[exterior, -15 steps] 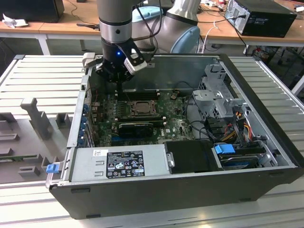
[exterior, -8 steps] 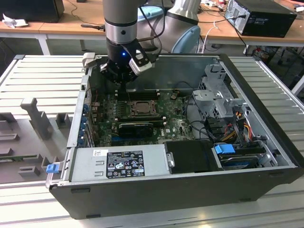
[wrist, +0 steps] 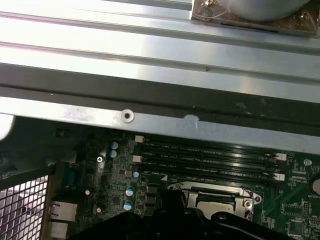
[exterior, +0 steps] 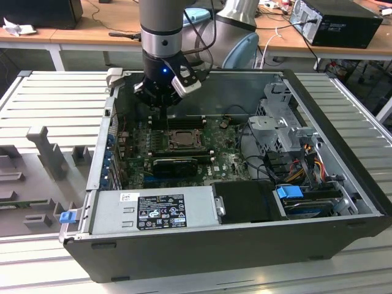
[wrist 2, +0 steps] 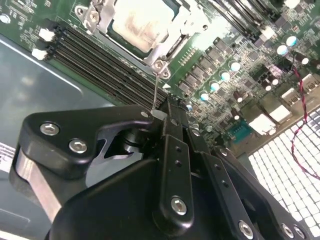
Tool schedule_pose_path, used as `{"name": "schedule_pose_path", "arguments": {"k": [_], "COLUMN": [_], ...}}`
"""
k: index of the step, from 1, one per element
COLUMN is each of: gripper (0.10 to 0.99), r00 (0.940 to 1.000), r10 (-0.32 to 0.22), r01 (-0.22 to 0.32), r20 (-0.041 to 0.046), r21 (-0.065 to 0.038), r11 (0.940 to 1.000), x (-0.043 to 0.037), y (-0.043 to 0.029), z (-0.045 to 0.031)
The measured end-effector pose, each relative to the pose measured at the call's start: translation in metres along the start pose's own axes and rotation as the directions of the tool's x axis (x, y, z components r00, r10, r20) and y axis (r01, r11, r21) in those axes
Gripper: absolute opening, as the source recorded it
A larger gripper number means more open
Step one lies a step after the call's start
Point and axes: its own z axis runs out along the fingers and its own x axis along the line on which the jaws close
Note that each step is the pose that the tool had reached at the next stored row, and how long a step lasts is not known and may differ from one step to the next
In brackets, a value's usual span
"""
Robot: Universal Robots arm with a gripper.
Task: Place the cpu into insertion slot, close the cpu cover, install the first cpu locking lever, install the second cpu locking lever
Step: 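Install the first cpu locking lever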
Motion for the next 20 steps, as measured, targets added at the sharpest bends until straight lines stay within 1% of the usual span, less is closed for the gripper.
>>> {"name": "schedule_pose_path", "arguments": {"k": [6, 8, 10, 12, 14, 15, 17, 18, 19, 20], "gripper": [0.106, 0.106, 0.106, 0.106, 0.106, 0.106, 0.106, 0.106, 0.106, 0.106], "r00": [1.0000, 1.0000, 1.0000, 1.0000, 1.0000, 1.0000, 1.0000, 1.0000, 1.0000, 1.0000], "r10": [0.000, 0.000, 0.000, 0.000, 0.000, 0.000, 0.000, 0.000, 0.001, 0.002], "r01": [0.000, 0.000, 0.000, 0.000, 0.000, 0.000, 0.000, 0.000, -0.001, -0.002], "r20": [0.0002, 0.0001, 0.0001, 0.0001, 0.0002, 0.0002, 0.0001, 0.0009, 0.0023, 0.0045], "r21": [0.000, 0.000, 0.000, 0.000, 0.000, 0.000, 0.000, -0.005, -0.018, -0.036], "r11": [1.0000, 1.0000, 1.0000, 1.0000, 1.0000, 1.0000, 1.0000, 1.0000, 0.9998, 0.9994], "x": [-0.0136, -0.0197, -0.0259, -0.0360, -0.0426, -0.0470, -0.0523, -0.0534, -0.0536, -0.0537], "y": [-0.0018, -0.0026, -0.0033, -0.0046, -0.0054, -0.0060, -0.0067, -0.0068, -0.0068, -0.0069], "z": [0.0018, 0.0024, 0.0029, 0.0037, 0.0042, 0.0043, 0.0044, 0.0046, 0.0047, 0.0049]}}
